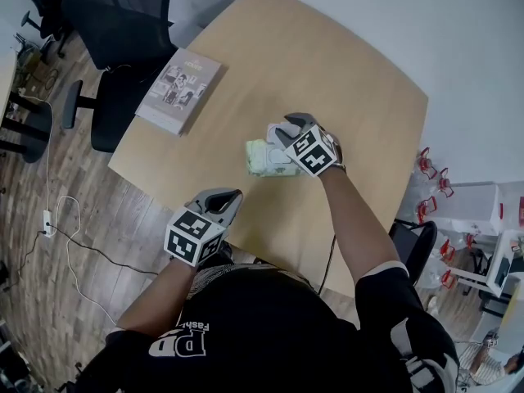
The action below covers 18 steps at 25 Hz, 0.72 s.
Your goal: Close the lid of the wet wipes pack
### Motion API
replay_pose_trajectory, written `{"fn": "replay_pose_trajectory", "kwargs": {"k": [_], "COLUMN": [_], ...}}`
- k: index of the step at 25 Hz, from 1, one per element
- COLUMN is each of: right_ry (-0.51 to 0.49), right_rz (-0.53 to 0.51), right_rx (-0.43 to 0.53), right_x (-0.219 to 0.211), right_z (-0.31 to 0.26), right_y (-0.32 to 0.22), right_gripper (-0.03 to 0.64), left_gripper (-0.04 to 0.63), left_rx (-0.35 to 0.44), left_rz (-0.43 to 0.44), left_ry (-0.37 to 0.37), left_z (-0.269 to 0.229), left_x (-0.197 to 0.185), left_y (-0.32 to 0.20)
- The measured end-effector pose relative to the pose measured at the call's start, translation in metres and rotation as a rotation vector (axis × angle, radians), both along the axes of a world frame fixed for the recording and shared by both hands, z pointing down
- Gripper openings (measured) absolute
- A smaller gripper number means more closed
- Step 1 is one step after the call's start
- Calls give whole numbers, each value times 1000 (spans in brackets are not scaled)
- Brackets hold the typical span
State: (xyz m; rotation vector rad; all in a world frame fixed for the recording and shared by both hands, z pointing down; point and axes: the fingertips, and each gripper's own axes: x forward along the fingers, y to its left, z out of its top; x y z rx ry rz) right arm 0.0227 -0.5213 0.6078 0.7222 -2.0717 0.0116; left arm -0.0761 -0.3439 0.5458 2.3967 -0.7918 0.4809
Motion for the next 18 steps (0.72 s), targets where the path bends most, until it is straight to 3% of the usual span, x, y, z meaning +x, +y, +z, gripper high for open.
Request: {"fn": "replay_pose_trajectory", "kwargs": {"k": [12, 18], "right_ry": [28, 21], "right_rz": [-26, -21], "right_rx": [-26, -1], "right_x": [2, 3], "right_z": [-8, -19], "right_y": [16, 40], "right_gripper": [132, 89], "left_gripper": [18, 18], "left_rx": [0, -12], "left_rz": [8, 18], "left_ry": [9, 13], "left_z": [1, 3], "left_x": [2, 6], "left_y": [6, 11]}}
